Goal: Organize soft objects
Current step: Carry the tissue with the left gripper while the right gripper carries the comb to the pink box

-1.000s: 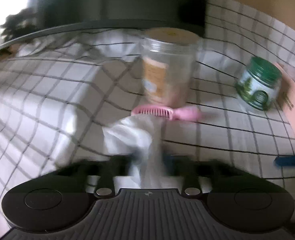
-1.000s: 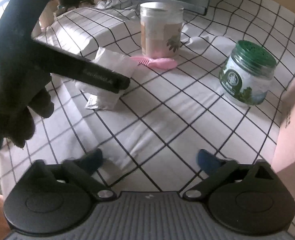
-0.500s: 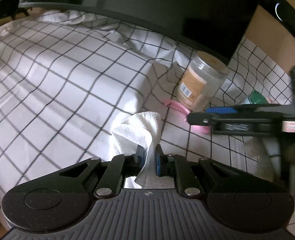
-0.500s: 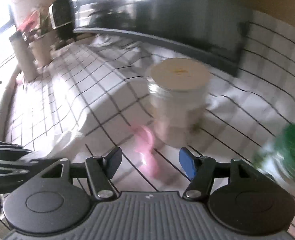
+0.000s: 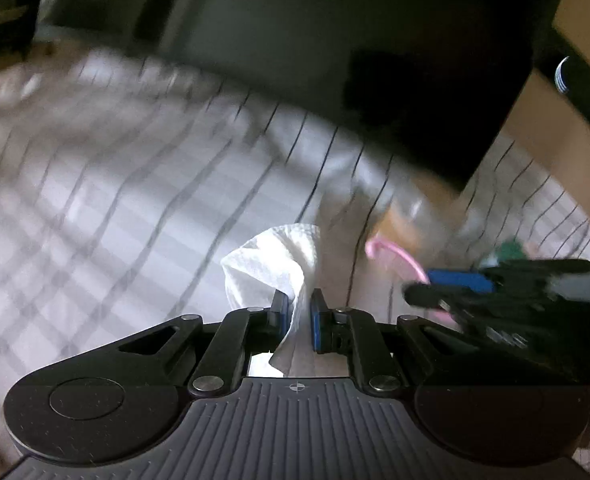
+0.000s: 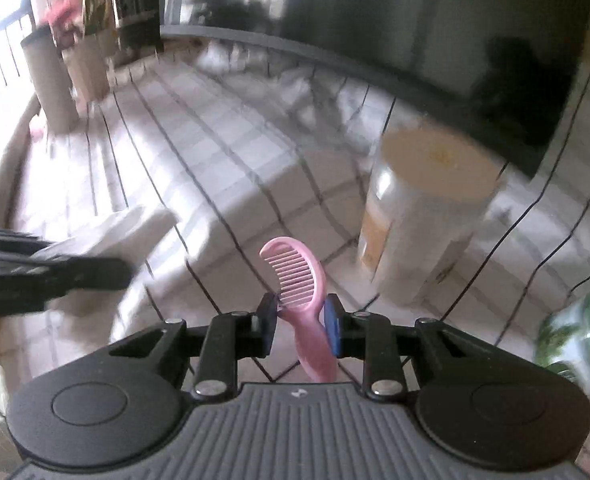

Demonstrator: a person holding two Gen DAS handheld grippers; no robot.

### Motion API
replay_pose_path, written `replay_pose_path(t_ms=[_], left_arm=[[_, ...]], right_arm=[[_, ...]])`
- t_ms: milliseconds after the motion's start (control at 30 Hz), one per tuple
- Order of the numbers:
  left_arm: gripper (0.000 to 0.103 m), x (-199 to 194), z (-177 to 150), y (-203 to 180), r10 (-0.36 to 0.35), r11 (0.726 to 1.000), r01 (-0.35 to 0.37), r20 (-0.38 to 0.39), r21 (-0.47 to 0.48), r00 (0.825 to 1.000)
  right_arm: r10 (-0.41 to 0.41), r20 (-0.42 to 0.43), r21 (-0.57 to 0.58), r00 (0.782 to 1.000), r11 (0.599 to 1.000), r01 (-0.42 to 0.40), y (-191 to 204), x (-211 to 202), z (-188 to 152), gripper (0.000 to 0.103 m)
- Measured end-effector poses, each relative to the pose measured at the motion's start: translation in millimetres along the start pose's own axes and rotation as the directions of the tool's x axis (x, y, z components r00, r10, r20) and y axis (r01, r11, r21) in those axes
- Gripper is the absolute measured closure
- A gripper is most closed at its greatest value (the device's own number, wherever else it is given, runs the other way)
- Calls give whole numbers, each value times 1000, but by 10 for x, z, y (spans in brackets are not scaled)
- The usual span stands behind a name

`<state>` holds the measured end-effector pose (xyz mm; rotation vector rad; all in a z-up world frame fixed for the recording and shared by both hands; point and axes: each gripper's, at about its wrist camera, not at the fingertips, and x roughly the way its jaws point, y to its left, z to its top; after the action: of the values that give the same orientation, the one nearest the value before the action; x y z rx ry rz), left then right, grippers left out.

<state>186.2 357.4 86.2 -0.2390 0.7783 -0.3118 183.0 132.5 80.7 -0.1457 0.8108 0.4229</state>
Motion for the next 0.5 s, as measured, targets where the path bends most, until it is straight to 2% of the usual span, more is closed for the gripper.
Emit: replay_pose_path(t_ms=[167, 267, 367, 433, 500], left_arm=[[90, 33, 845, -371, -9, 989, -12, 143, 147, 990], [90, 143, 1266, -681, -28, 982, -3, 161, 187, 987], [90, 218, 1440, -1095, -75, 973, 37, 157, 229, 985], [90, 249, 1466, -1365, -134, 963, 96, 142, 251, 981], [90, 271, 1420, -1712, -203, 941, 160, 123, 297, 971]], right_arm=[[-48, 157, 0, 986, 999, 49, -176, -711, 339, 78], [-143, 214, 39, 966, 990, 137, -483, -1075, 547, 78], [-273, 246, 100, 930, 961, 256, -888, -1438, 608, 78], [-336, 251, 159, 908, 939, 304, -1189, -1690, 557, 78], [-397, 253, 212, 882, 913, 350, -1473, -1928, 443, 78]])
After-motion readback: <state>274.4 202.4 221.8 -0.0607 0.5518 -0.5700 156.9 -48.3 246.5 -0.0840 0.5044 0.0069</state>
